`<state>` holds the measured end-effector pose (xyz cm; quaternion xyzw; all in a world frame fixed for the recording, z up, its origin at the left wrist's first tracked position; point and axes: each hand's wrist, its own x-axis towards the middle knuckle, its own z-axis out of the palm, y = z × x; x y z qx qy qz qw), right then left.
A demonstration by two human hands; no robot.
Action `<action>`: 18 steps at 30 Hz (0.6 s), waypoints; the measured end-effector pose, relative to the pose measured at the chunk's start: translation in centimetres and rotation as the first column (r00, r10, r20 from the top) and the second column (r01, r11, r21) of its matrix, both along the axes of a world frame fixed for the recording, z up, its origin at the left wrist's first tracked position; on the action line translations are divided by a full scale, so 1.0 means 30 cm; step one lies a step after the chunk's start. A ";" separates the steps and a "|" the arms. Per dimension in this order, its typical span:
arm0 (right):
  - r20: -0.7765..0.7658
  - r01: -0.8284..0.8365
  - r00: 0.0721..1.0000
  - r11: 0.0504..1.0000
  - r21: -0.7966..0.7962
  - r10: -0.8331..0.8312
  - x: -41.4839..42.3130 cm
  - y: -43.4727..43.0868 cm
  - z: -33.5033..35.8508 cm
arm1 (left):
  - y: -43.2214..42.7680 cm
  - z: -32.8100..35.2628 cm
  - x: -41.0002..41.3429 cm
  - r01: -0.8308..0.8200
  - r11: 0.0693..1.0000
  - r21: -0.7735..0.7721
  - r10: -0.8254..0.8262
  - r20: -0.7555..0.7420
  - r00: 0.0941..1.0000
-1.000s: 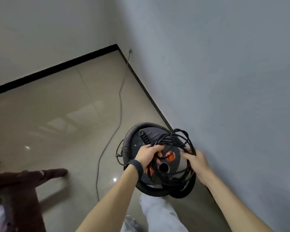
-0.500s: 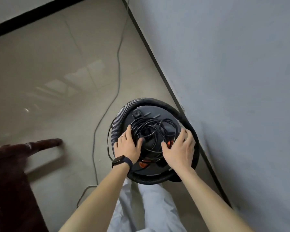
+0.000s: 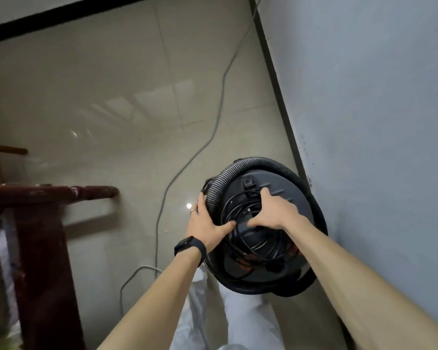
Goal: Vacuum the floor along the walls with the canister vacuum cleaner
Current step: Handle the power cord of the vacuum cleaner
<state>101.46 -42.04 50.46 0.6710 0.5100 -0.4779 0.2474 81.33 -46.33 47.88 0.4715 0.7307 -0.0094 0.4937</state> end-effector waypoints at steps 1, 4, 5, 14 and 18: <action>0.040 0.002 0.999 0.999 0.051 -0.004 -0.008 -0.020 -0.010 | 0.015 -0.015 -0.010 -0.035 0.996 -0.079 0.041 0.086 0.995; 0.129 0.119 0.980 0.963 0.242 -0.154 -0.050 -0.082 -0.031 | 0.044 -0.051 -0.021 -0.054 0.982 -0.180 0.080 0.137 0.987; 0.134 0.161 0.970 0.951 0.263 -0.201 -0.070 -0.090 -0.034 | 0.047 -0.059 -0.017 -0.056 0.980 -0.193 0.079 0.113 0.990; 0.058 0.348 0.930 0.920 0.179 -0.363 -0.098 -0.021 -0.050 | 0.137 -0.085 -0.006 0.161 0.966 -0.201 -0.172 -0.037 0.984; 0.136 0.371 0.910 0.917 0.147 -0.391 -0.144 0.042 -0.040 | 0.190 -0.062 -0.046 0.165 0.969 -0.182 -0.162 0.033 0.986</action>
